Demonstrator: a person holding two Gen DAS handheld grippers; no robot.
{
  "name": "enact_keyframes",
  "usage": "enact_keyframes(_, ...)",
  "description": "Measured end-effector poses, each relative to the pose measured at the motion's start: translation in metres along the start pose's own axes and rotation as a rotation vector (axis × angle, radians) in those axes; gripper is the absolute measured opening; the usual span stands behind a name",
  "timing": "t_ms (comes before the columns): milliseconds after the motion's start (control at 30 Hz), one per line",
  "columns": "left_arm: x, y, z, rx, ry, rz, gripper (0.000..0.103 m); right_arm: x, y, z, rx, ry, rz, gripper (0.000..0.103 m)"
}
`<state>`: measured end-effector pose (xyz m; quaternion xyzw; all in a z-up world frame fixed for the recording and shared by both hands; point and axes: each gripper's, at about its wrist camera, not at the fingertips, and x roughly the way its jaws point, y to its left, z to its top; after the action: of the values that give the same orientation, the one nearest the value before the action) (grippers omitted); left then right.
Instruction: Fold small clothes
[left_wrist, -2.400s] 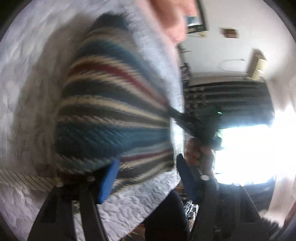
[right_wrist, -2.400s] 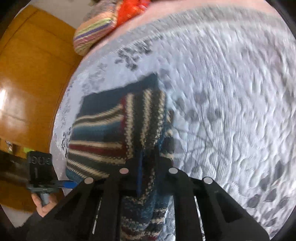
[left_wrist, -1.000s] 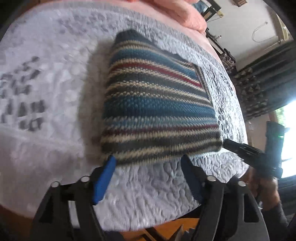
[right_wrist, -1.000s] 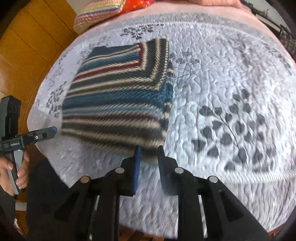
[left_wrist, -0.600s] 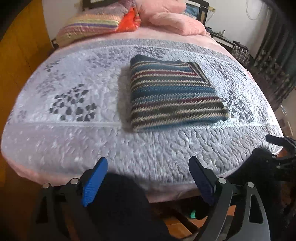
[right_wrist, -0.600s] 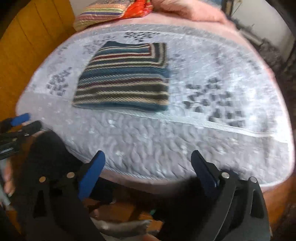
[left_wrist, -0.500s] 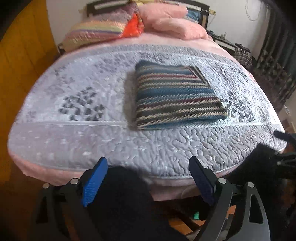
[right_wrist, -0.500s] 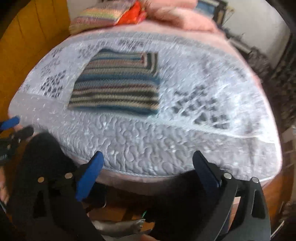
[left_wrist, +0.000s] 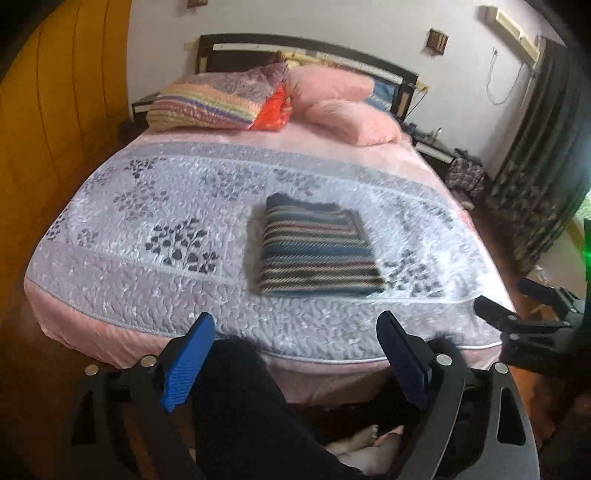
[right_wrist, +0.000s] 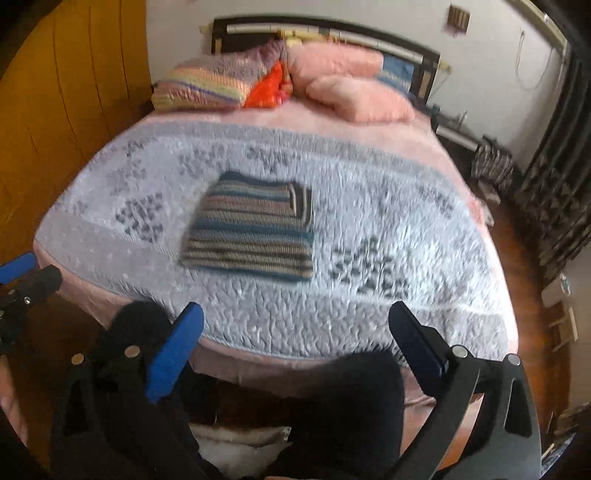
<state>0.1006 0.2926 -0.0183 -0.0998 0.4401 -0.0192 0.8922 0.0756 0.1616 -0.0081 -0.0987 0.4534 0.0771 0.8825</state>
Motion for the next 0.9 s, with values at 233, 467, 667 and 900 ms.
enact_keyframes(233, -0.035, -0.031, 0.008, 0.137, -0.043, 0.092, 0.090, -0.047, -0.001, 0.010, 0.033, -0.065, -0.005, 0.100)
enact_keyframes(467, -0.047, -0.039, 0.013, 0.118, -0.057, 0.074, 0.090, -0.063, -0.003, 0.007, 0.039, -0.099, -0.030, 0.100)
enact_keyframes(667, -0.042, -0.045, 0.009, 0.129, -0.048, 0.067, 0.090, -0.066, -0.006, 0.003, 0.051, -0.102, -0.039, 0.100)
enact_keyframes(900, -0.041, -0.045, 0.005, 0.118, -0.039, 0.072, 0.089, -0.066, -0.005, 0.002, 0.053, -0.105, -0.041, 0.100)
